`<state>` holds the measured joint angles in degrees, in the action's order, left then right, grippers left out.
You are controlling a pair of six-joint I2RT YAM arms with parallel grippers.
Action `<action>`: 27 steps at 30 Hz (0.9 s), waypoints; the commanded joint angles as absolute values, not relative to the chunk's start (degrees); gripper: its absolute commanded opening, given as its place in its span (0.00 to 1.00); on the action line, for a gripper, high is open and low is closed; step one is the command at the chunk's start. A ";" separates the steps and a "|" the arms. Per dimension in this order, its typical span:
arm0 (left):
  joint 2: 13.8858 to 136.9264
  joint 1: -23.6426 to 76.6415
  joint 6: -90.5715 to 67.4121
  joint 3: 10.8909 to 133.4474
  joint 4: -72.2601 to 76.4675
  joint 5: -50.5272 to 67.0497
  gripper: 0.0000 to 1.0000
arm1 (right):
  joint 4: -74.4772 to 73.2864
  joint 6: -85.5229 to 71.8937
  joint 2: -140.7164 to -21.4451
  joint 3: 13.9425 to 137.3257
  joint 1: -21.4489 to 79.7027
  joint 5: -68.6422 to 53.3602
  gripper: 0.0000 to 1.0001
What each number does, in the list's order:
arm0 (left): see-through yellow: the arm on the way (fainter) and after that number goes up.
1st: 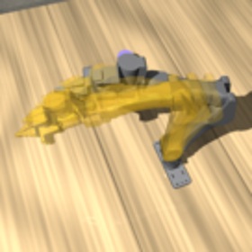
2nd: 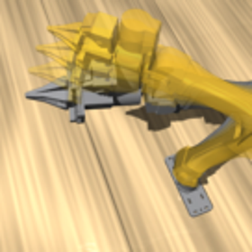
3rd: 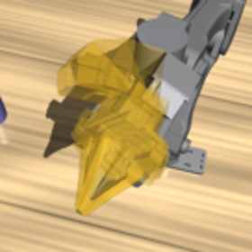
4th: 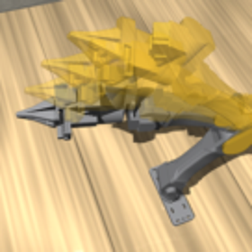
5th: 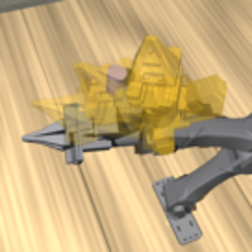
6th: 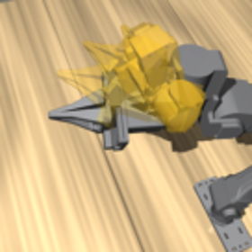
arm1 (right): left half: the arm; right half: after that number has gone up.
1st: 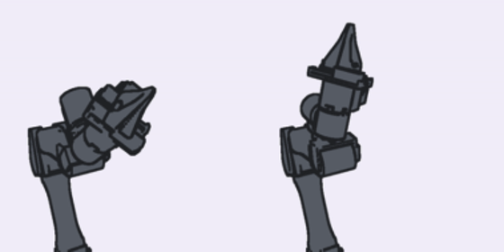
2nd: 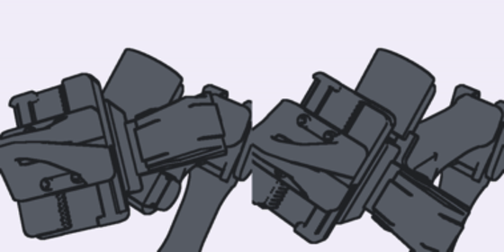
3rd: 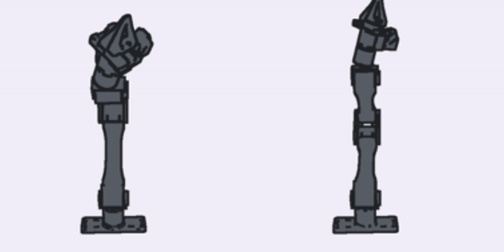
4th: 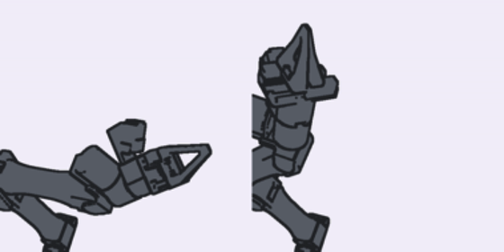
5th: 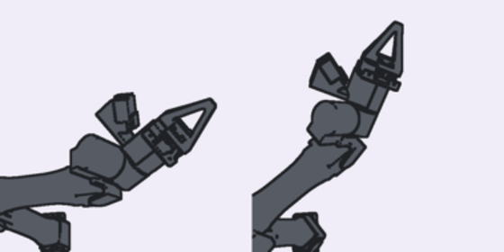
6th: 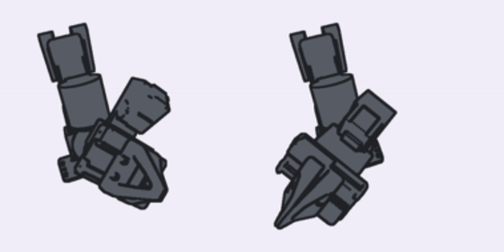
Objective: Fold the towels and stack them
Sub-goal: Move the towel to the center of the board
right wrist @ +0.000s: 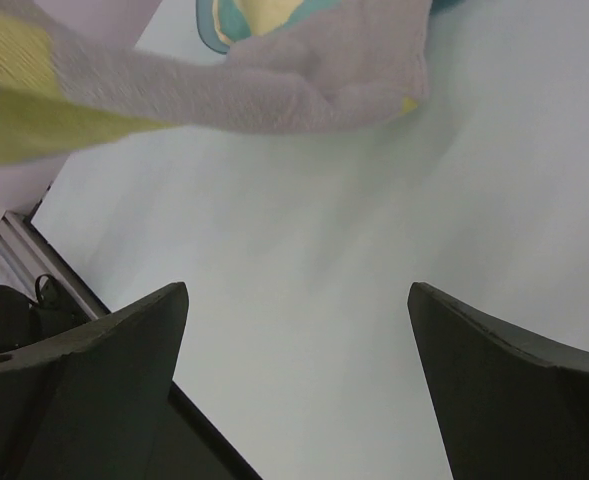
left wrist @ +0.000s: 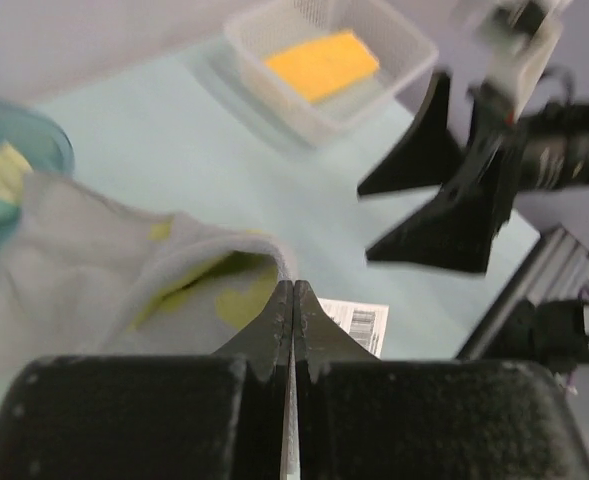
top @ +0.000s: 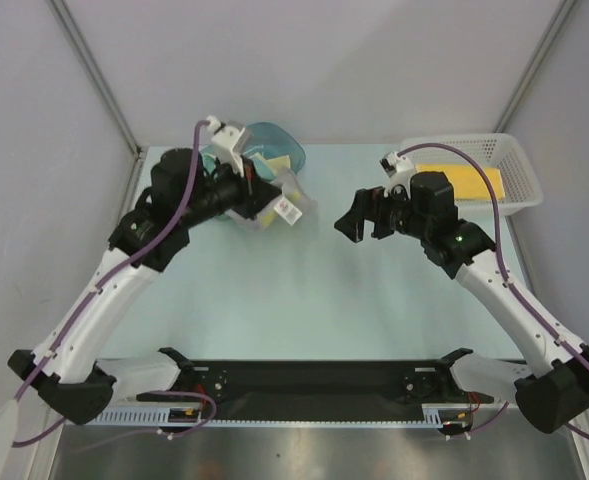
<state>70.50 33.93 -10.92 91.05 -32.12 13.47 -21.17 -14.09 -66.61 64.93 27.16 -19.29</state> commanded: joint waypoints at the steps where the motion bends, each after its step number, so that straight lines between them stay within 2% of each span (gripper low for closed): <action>1: 65.14 35.06 -18.36 74.84 -26.57 18.46 0.00 | -24.16 -15.99 -63.64 63.11 27.33 -16.01 0.98; 2: 63.73 35.50 -19.24 65.75 -25.33 18.46 0.00 | -25.91 -16.43 -63.37 61.63 27.33 -14.87 0.98; 5: 58.46 36.82 -24.51 48.42 -16.19 20.65 0.00 | -25.76 -17.40 -63.72 59.07 27.33 -14.06 0.97; 9: 55.55 38.49 -28.55 35.79 -9.94 20.21 0.00 | -22.69 -15.91 -68.37 58.27 28.65 -16.96 0.93; 11: 54.50 38.67 -29.26 31.40 -7.39 20.13 0.00 | -19.61 -14.07 -71.96 59.41 30.75 -18.10 0.86; 13: 53.88 38.67 -29.71 29.45 -6.25 19.60 0.01 | -17.94 -11.53 -78.81 62.55 32.86 -18.90 0.77; 16: 52.48 38.85 -29.79 27.25 -6.15 18.72 0.00 | -17.05 -10.20 -89.88 69.57 36.73 -15.83 0.71; 23: 47.99 39.11 -32.08 25.23 -6.76 16.96 0.00 | -10.12 -14.68 -109.41 84.09 37.79 -2.56 0.70; 27: 45.62 39.29 -33.66 25.05 -7.03 16.26 0.00 | -3.70 -13.27 -116.26 89.20 34.03 -5.71 0.70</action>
<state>47.62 38.72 -31.29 25.36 -9.23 17.12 -11.55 -13.80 -113.21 83.96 37.06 -7.05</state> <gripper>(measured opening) 0.006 0.696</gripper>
